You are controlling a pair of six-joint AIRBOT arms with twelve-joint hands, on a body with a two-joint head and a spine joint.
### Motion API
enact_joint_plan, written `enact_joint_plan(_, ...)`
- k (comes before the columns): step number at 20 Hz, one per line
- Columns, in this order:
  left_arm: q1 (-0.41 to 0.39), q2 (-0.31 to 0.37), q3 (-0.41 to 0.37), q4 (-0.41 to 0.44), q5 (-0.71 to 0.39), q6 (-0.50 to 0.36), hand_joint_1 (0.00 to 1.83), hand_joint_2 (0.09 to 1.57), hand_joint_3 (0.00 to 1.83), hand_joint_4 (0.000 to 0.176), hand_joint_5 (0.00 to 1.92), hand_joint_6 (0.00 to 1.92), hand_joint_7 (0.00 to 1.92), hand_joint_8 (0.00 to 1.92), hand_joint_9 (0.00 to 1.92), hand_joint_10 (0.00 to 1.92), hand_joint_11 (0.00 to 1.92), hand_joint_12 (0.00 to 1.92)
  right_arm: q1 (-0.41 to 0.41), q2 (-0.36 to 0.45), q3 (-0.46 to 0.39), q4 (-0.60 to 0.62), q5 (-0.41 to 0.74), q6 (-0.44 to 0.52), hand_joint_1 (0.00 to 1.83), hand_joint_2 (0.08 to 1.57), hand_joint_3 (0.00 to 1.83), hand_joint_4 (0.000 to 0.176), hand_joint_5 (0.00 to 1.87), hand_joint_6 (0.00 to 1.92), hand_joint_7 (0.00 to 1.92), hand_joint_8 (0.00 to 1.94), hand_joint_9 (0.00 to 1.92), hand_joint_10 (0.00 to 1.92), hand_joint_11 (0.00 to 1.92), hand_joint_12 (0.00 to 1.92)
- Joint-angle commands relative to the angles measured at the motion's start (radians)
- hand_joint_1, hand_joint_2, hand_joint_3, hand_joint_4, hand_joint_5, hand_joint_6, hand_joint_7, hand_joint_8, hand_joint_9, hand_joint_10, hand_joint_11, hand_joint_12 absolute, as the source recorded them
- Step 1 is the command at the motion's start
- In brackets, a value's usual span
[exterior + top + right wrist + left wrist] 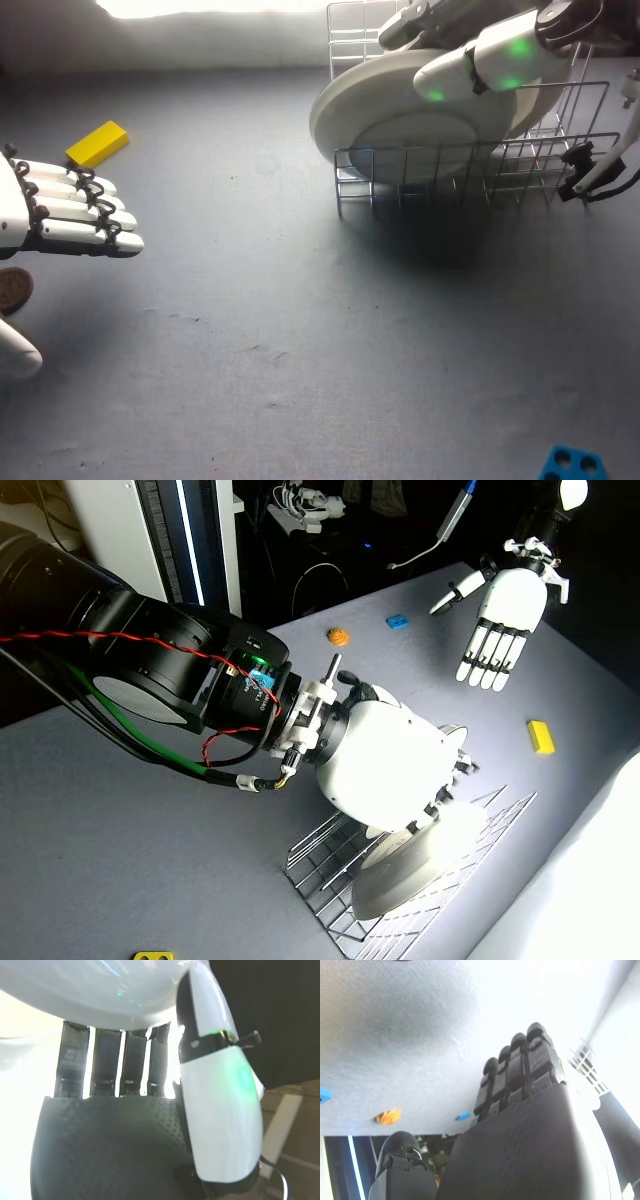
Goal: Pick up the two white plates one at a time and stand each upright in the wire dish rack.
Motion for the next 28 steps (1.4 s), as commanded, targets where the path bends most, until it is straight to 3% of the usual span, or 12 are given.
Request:
enact_joint_plan(1, -0.008, 0.009, 0.001, -0.052, -0.023, -0.002, 0.0, 0.98, 0.0, 0.0, 0.0, 0.0, 0.0, 0.0, 0.0, 0.0, 0.0, 0.0, 0.014, 0.006, -0.003, 0.002, 0.127, 0.008, 1.15, 1.05, 0.0, 0.0, 0.81, 0.03, 0.95, 0.01, 0.93, 0.07, 0.5, 1.22)
enact_joint_plan(9, -0.007, 0.009, -0.002, -0.051, -0.023, -0.003, 0.0, 0.99, 0.0, 0.0, 0.0, 0.0, 0.0, 0.0, 0.0, 0.0, 0.0, 0.0, 0.063, 0.022, -0.024, -0.053, 0.148, 0.008, 1.09, 1.05, 0.0, 0.0, 0.74, 0.0, 0.84, 0.0, 0.83, 0.01, 0.31, 1.27)
enact_joint_plan(10, -0.009, 0.009, -0.006, -0.053, -0.024, -0.011, 0.0, 0.99, 0.0, 0.0, 0.0, 0.0, 0.0, 0.0, 0.0, 0.0, 0.0, 0.0, 0.066, 0.047, -0.051, -0.216, 0.226, 0.008, 1.11, 1.05, 0.0, 0.0, 0.73, 0.0, 0.85, 0.0, 0.83, 0.01, 0.31, 1.27)
enact_joint_plan(13, -0.013, 0.01, -0.013, -0.069, -0.031, -0.013, 0.0, 0.98, 0.0, 0.0, 0.0, 0.0, 0.0, 0.0, 0.0, 0.0, 0.0, 0.0, 0.067, 0.066, -0.055, -0.31, 0.26, -0.012, 1.12, 1.05, 0.0, 0.0, 0.74, 0.0, 0.85, 0.0, 0.83, 0.01, 0.3, 1.29)
enact_joint_plan(17, -0.023, 0.016, -0.031, -0.073, -0.05, -0.014, 0.0, 0.98, 0.0, 0.0, 0.0, 0.0, 0.0, 0.0, 0.0, 0.0, 0.0, 0.0, 0.062, 0.133, -0.086, -0.343, 0.326, -0.173, 1.12, 1.04, 0.0, 0.0, 0.76, 0.01, 0.86, 0.0, 0.85, 0.02, 0.33, 1.28)
enact_joint_plan(20, -0.023, 0.018, -0.047, -0.073, -0.067, -0.013, 0.0, 0.97, 0.0, 0.0, 0.0, 0.0, 0.0, 0.0, 0.0, 0.0, 0.0, 0.0, 0.012, 0.217, -0.143, -0.343, 0.435, -0.328, 1.12, 1.05, 0.0, 0.0, 0.77, 0.01, 0.87, 0.01, 0.86, 0.02, 0.37, 1.26)
enact_joint_plan(25, -0.031, 0.057, -0.123, -0.074, -0.097, 0.058, 0.0, 0.99, 0.0, 0.0, 0.0, 0.0, 0.0, 0.0, 0.0, 0.0, 0.0, 0.0, -0.071, 0.314, -0.199, -0.315, 0.593, -0.41, 1.11, 1.05, 0.0, 0.0, 0.79, 0.01, 0.88, 0.01, 0.86, 0.02, 0.36, 1.26)
enact_joint_plan(28, -0.056, 0.07, -0.142, -0.07, -0.114, 0.066, 0.0, 1.0, 0.01, 0.0, 0.03, 0.01, 0.03, 0.01, 0.02, 0.01, 0.04, 0.02, -0.096, 0.386, -0.254, -0.315, 0.618, -0.439, 1.07, 1.03, 0.0, 0.0, 0.83, 0.02, 0.89, 0.01, 0.88, 0.02, 0.4, 1.23)
